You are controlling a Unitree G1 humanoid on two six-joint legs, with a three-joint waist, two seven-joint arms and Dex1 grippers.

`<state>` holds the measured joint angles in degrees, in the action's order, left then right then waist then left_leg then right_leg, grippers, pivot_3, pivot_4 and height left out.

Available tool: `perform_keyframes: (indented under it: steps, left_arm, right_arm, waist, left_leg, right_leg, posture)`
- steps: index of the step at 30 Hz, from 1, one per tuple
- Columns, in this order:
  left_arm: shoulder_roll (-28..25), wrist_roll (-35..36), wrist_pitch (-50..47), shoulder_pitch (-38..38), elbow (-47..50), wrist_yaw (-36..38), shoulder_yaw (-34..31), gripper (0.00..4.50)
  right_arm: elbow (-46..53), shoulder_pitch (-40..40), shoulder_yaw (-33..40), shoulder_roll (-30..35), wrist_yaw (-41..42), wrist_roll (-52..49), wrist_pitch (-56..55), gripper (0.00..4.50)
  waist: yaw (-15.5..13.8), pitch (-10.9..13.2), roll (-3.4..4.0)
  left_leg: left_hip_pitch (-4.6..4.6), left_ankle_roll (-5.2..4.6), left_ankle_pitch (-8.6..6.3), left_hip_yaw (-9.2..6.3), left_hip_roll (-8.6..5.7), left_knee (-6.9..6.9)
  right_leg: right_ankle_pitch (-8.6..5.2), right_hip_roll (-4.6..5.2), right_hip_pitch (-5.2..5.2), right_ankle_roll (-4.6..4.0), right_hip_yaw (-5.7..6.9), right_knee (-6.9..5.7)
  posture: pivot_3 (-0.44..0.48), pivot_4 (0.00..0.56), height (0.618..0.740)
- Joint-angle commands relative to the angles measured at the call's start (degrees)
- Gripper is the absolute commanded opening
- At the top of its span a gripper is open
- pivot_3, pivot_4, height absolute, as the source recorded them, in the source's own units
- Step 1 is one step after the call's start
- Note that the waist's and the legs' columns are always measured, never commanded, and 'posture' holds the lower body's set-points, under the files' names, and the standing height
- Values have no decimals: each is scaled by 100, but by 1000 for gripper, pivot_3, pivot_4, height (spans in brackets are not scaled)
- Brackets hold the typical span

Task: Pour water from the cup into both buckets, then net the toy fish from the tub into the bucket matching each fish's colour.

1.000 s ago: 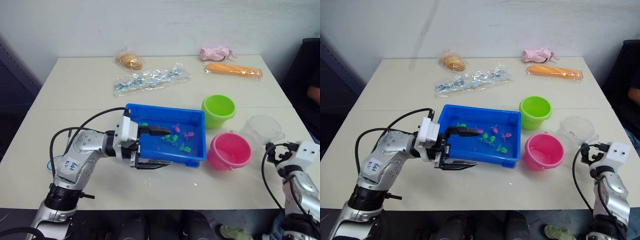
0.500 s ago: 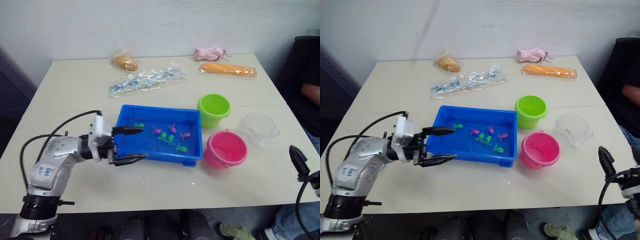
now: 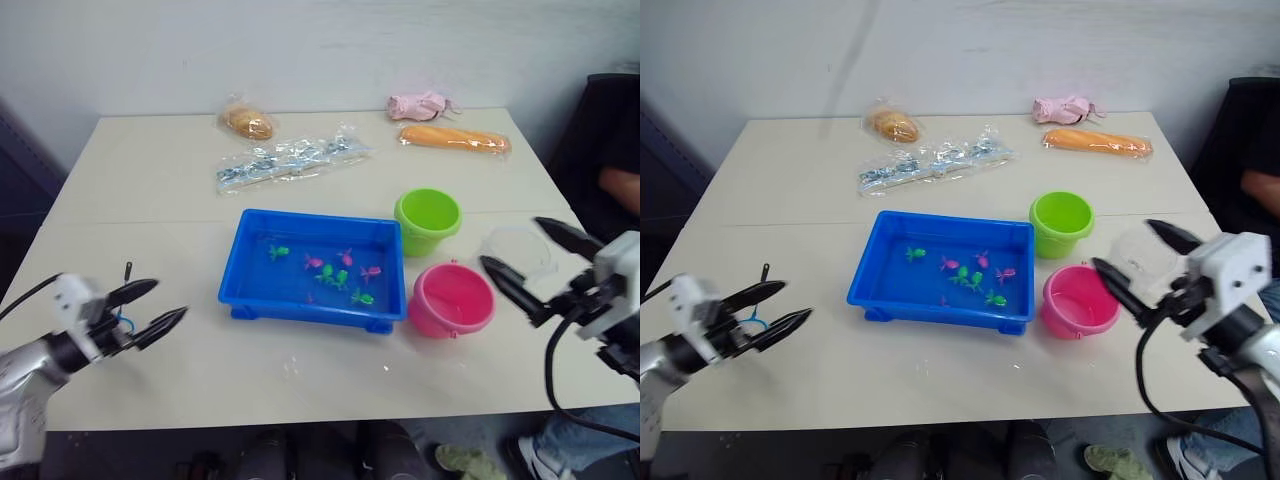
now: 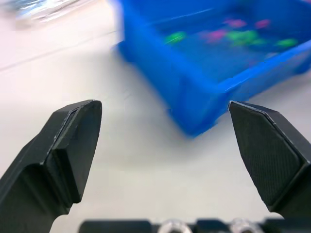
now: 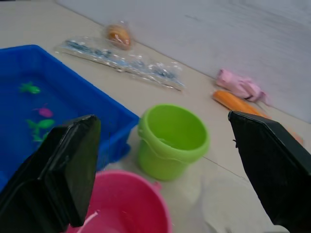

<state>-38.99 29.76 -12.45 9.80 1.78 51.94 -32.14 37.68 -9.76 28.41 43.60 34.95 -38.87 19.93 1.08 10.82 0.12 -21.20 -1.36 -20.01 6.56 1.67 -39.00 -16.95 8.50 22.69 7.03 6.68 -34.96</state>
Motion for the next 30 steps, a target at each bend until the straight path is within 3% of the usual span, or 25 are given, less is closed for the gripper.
perform_keyframes:
  steps: [1,6,9,18,23,30]
  left_arm:
    - [114,-110,323,570,98,-322,-682,4500]
    - [464,-69,593,1255,-270,-881,-1599,4500]
    - [833,9,666,1697,-387,-1180,-1999,4500]
    - [1463,695,50,2434,305,-1616,-2348,4500]
    - [1123,745,-824,2266,871,-2319,-2143,4500]
    - [-88,678,-2795,779,1248,-3211,-1064,4500]
  right_arm:
    - [-8,93,-185,-133,619,112,-655,4462]
    - [-92,-14,-608,-511,1509,231,-1570,4462]
    - [-204,-186,-992,-418,2334,126,-1821,4462]
    - [-608,262,-1499,-608,2864,26,-2000,4462]
    - [-799,655,-1781,-693,2959,94,-2034,4462]
    - [-812,934,-1983,-582,3017,-97,-1647,4462]
  waist:
    - [-24,-2,-8]
    - [-100,-15,-35]
    - [-86,-23,-49]
    - [-127,-55,-103]
    - [-114,-52,-93]
    - [-206,-53,-89]
  left_leg:
    - [-1,-1,-4,0,1,0]
    - [-1,-12,-18,4,0,-5]
    - [6,-11,-35,5,5,-5]
    - [9,10,-73,-9,22,-8]
    - [5,20,-65,-19,26,-8]
    - [6,20,-45,-21,23,-8]
  right_leg:
    - [0,0,0,0,0,5]
    - [0,4,-3,0,10,14]
    - [0,5,-9,0,9,22]
    - [-1,41,-12,-17,-18,41]
    - [-8,36,-13,-29,-9,37]
    - [-8,13,-13,-29,-9,17]
  posture:
    - [0,150,740]
    - [0,150,740]
    - [0,150,740]
    - [0,150,740]
    - [0,150,740]
    - [0,150,740]
